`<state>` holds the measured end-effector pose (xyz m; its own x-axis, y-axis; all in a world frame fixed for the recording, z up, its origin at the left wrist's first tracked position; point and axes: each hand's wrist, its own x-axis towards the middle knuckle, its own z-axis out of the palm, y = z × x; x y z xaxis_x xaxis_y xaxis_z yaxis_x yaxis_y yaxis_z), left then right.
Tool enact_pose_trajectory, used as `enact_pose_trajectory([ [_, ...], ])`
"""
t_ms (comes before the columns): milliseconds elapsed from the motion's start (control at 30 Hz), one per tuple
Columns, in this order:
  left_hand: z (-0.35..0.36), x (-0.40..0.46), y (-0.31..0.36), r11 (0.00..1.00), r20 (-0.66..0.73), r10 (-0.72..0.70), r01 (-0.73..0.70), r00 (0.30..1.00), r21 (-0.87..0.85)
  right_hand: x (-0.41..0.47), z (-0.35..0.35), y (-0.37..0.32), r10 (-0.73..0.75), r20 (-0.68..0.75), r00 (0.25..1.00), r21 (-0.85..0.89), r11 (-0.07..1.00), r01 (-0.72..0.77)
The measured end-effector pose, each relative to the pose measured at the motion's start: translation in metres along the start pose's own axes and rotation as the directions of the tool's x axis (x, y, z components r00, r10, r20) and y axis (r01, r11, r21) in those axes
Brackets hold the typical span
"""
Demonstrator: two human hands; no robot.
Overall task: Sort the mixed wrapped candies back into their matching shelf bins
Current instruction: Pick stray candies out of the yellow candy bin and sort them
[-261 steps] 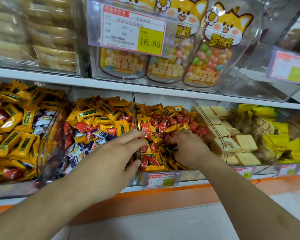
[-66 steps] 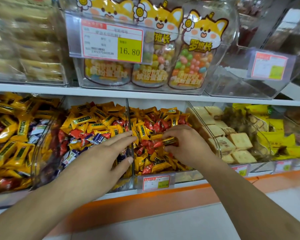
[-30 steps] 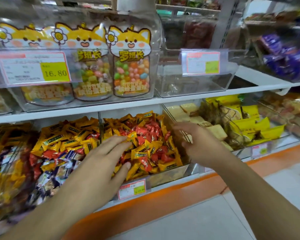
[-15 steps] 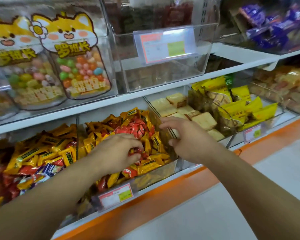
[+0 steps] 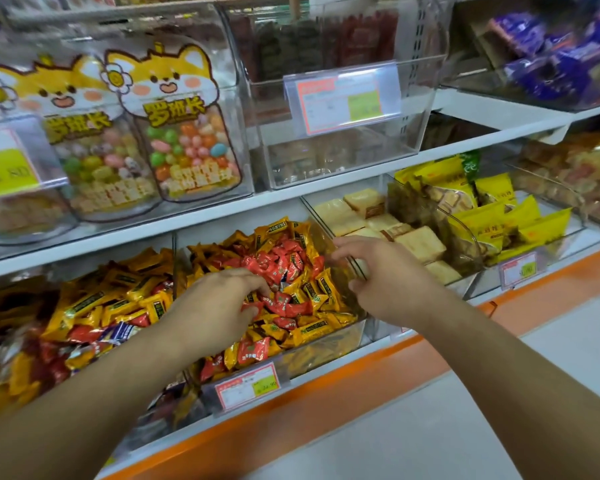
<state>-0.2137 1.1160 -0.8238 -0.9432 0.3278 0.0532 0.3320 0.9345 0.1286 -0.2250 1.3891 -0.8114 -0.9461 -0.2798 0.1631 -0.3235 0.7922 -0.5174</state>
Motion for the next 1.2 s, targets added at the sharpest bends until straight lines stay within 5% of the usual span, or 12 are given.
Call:
enact_pose_trajectory([
  [433,0.010,0.040,0.017,0.994,-0.016,0.068,-0.069,0.998,-0.084,0.010,0.016,-0.016,-0.128,-0.142,0.982,-0.106,0.988,0.114],
  [700,-0.001,0.034,-0.016,0.924,0.130,-0.033,-0.019,0.991,0.381,0.025,0.043,-0.047,-0.123,0.086,0.989,-0.058,0.990,0.128],
  [1200,-0.003,0.009,-0.019,0.976,0.243,-0.046,-0.008,0.969,0.217,0.083,0.098,-0.019,-0.083,0.176,0.981,-0.217,0.969,0.121],
])
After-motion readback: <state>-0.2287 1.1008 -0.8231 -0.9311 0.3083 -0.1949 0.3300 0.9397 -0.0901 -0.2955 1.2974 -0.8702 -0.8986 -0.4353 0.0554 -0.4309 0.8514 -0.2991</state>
